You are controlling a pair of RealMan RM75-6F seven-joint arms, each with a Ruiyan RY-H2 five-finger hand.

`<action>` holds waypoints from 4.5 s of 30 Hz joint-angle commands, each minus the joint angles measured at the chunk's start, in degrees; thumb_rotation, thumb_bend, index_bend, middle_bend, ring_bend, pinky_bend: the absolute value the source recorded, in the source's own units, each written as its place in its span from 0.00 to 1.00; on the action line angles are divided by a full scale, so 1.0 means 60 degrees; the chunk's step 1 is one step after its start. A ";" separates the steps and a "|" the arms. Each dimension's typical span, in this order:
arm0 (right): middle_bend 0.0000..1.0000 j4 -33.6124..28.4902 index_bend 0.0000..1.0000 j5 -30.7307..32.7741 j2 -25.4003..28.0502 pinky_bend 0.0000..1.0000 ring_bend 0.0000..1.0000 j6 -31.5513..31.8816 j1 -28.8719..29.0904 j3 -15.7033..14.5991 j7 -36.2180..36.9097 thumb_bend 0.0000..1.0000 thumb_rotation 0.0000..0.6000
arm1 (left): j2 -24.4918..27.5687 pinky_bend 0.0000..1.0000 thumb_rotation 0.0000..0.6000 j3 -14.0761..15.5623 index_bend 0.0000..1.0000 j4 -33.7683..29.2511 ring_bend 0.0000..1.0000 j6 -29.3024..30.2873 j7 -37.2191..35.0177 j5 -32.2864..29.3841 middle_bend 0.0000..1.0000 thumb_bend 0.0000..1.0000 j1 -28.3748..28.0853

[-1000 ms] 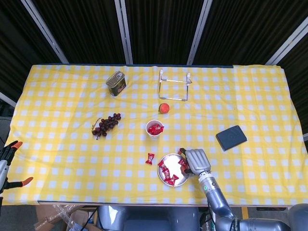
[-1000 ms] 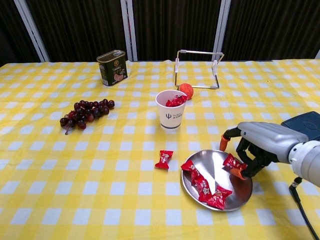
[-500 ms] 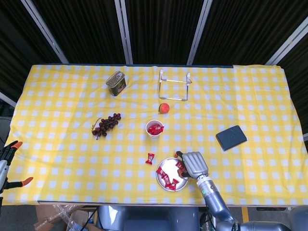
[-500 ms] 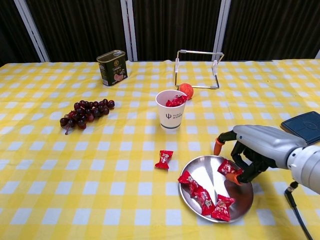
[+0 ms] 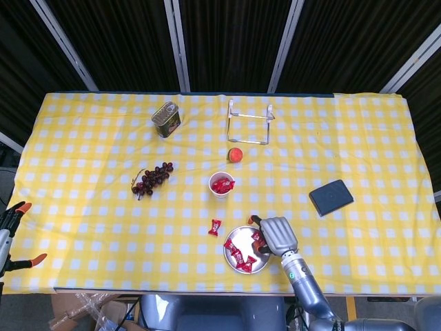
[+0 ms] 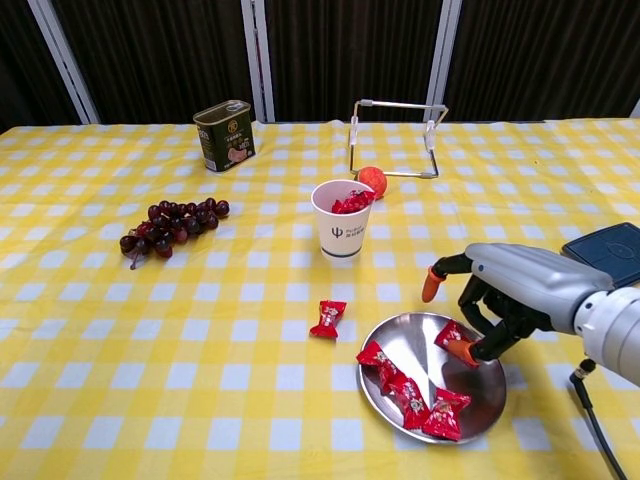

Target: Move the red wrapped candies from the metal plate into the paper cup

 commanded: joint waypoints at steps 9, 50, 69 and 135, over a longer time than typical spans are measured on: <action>0.80 -0.0253 0.34 -0.0266 0.0119 1.00 0.92 -0.0203 0.0017 -0.0151 -0.0091 0.40 1.00 | -0.0001 0.00 1.00 -0.0006 0.00 0.0013 0.00 -0.0007 -0.0002 -0.0004 0.00 0.05 -0.0006; 0.80 0.0344 0.34 -0.0697 0.0156 1.00 0.92 -0.0615 -0.0194 -0.0304 0.0657 0.50 1.00 | -0.0009 0.00 1.00 -0.0024 0.00 -0.0004 0.00 0.0012 0.0031 -0.0040 0.00 0.05 0.0006; 0.80 0.0679 0.34 -0.0660 0.0140 1.00 0.92 -0.0684 -0.0260 -0.0284 0.0541 0.50 1.00 | 0.0018 0.00 1.00 -0.0019 0.00 -0.0051 0.00 -0.0025 -0.0031 -0.0054 0.00 0.05 0.0005; 0.80 0.2451 0.57 0.1519 -0.1015 1.00 0.92 -0.1569 0.2834 0.2937 0.0147 0.59 1.00 | 0.0170 0.00 1.00 -0.0069 0.00 -0.0040 0.00 -0.0441 -0.0274 -0.0302 0.00 0.05 -0.0160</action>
